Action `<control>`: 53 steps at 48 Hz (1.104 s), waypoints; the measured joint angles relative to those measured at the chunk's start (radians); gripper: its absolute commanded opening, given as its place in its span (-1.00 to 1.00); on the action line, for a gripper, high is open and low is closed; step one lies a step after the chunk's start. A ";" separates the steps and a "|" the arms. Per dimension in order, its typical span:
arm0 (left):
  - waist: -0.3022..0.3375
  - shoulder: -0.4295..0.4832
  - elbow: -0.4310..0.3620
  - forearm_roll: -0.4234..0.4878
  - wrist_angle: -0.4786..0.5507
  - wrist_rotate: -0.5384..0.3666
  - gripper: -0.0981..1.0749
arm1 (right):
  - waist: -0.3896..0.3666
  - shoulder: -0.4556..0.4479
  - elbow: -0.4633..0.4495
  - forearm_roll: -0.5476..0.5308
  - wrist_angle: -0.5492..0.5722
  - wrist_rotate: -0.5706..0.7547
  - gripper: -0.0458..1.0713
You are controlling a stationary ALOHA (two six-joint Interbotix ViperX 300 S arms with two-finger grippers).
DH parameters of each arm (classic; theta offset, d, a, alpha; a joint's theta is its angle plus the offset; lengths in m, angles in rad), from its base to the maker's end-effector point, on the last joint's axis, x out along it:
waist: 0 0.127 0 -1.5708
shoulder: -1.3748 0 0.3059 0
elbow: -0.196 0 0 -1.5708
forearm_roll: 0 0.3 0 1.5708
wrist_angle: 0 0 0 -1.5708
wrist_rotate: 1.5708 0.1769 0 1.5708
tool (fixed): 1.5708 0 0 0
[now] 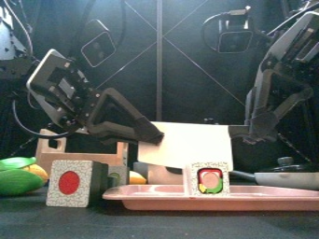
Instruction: Cut sushi piece
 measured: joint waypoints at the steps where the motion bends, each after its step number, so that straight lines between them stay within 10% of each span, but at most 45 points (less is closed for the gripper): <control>1: 0.000 0.002 0.000 -0.003 0.002 0.000 -0.07 | -0.002 0.002 0.000 0.000 0.000 -0.002 -0.15; 53: -0.012 0.017 -0.035 -0.020 0.118 0.002 -0.07 | 0.018 0.066 -0.026 0.034 0.002 0.000 -0.15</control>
